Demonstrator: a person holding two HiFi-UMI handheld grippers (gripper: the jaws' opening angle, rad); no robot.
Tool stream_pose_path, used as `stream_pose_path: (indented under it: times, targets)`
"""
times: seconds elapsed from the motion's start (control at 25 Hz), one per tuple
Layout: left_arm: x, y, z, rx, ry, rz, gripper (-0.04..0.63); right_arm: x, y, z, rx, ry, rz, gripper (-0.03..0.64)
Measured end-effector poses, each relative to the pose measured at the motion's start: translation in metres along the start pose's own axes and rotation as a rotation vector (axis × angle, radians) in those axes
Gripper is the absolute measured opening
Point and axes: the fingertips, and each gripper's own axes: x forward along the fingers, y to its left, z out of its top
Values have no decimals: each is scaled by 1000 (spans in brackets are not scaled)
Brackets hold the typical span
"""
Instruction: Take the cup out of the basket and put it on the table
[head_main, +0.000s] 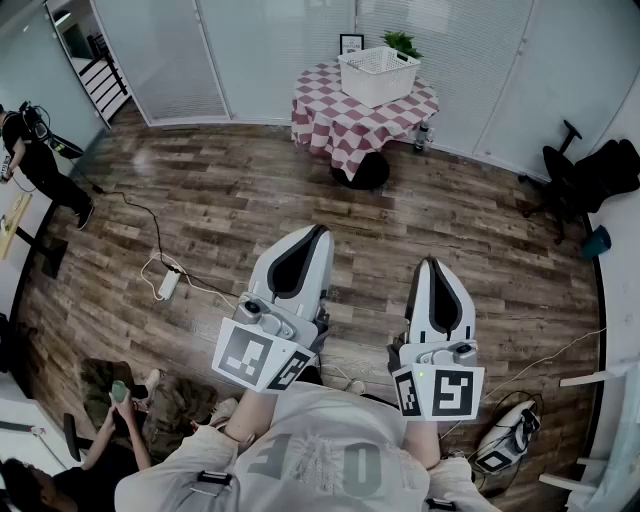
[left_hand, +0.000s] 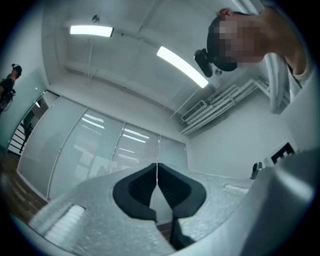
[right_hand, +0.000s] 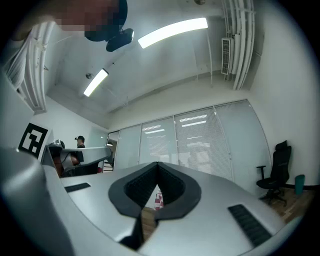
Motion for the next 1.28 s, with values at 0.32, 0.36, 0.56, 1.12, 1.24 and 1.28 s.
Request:
stream_pose_path:
  times: [0.32, 0.36, 0.56, 1.12, 1.24, 1.28]
  targets:
    - [0, 5, -5, -53, -45, 85, 6, -11, -20, 1, 11, -8, 1, 10]
    - [1, 4, -6, -58, -46, 93, 6, -13, -25, 3, 21, -18, -2, 10]
    - [8, -2, -13, -61, -50, 138, 6, -22, -53, 2, 124, -43, -3, 11]
    - [22, -4, -38, 14, 45, 238, 6, -6, -83, -26, 144, 35, 72, 11]
    - [27, 22, -48, -23, 38, 262, 6, 12, -79, -37, 147, 44, 91, 11]
    - [32, 31, -54, -38, 32, 263, 6, 19, -80, -43, 143, 45, 92, 11]
